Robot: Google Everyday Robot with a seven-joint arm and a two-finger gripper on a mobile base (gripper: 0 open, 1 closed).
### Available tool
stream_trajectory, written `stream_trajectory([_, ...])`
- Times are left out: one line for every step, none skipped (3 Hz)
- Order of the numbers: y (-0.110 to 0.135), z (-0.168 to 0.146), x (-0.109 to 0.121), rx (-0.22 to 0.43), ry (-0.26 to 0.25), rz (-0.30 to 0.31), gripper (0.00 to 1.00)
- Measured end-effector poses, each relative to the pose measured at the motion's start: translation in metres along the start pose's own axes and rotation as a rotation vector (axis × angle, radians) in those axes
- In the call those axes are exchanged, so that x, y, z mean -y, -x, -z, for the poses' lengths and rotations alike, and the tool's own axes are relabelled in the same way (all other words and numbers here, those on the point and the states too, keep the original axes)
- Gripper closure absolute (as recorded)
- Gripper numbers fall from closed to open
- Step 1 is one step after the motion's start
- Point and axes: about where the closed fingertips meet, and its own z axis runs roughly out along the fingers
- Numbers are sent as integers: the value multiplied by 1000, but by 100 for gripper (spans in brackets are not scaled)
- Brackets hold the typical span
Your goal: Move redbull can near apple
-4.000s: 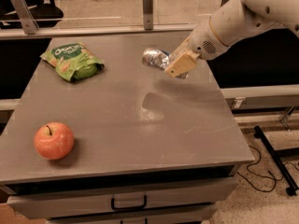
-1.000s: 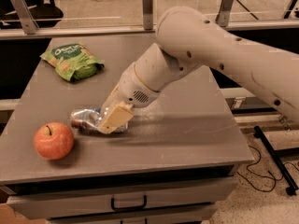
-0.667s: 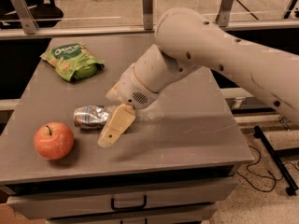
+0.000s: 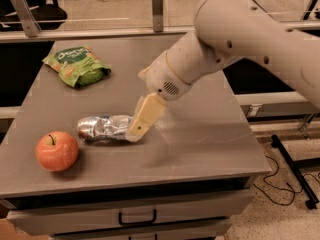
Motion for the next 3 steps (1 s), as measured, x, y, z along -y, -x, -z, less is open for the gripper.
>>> stream_trajectory([-11,97,53,-21,-226,22,0])
stream_trajectory([-21,202,92,-23,-471,40,0])
stream_trajectory([-12,217,96,-11,-502,52,0])
